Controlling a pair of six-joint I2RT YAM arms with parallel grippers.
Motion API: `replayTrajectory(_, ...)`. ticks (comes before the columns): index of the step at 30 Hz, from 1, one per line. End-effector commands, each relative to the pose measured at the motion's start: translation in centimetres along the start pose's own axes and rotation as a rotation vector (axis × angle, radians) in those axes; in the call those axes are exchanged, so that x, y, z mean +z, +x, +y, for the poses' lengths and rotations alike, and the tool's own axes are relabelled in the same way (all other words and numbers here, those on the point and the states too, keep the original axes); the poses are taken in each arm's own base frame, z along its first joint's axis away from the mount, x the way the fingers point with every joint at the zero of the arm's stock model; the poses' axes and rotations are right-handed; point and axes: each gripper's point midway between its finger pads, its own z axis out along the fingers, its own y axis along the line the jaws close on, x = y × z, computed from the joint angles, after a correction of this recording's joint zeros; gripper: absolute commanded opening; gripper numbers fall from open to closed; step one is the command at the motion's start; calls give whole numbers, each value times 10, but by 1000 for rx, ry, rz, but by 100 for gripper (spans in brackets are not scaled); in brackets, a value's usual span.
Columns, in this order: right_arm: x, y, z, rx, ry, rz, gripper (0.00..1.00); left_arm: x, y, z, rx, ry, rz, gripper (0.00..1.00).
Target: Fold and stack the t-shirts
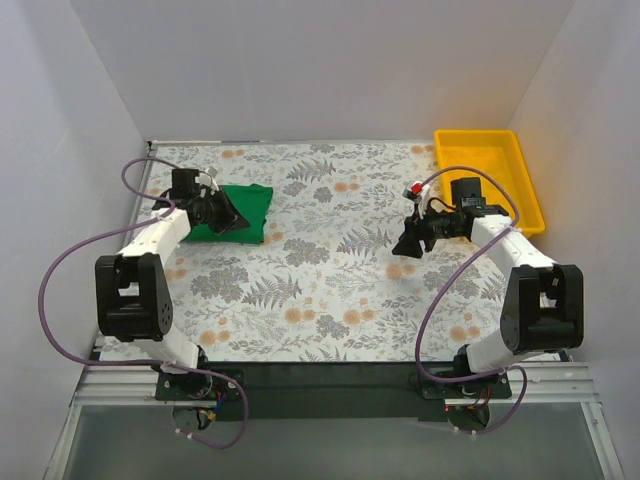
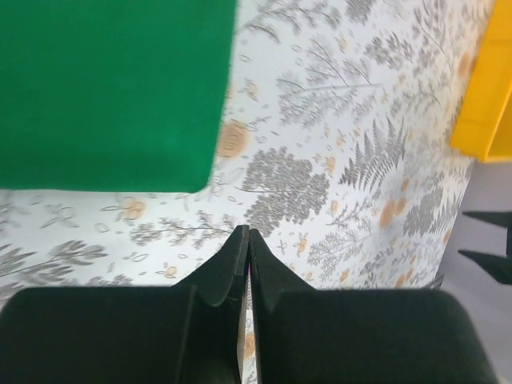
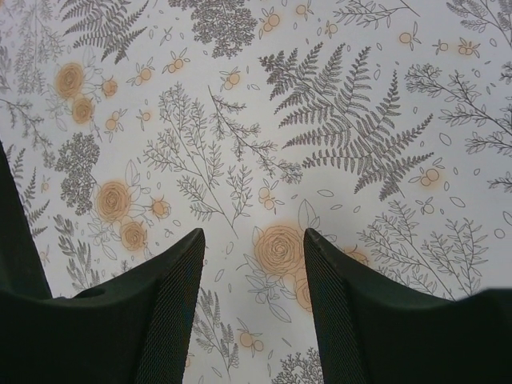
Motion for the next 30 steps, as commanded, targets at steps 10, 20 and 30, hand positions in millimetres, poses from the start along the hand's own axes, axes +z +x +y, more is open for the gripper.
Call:
replayTrajectory(10,-13,3,-10,-66,137,21,59,53,0,-59,148,68,17,0)
replayTrajectory(20,-9,11,-13,-52,132,39,59,116,4,-9,178,-213,63,0)
replayTrajectory(30,-9,10,-13,-55,130,36,59,101,-15,56,203,-504,8,0)
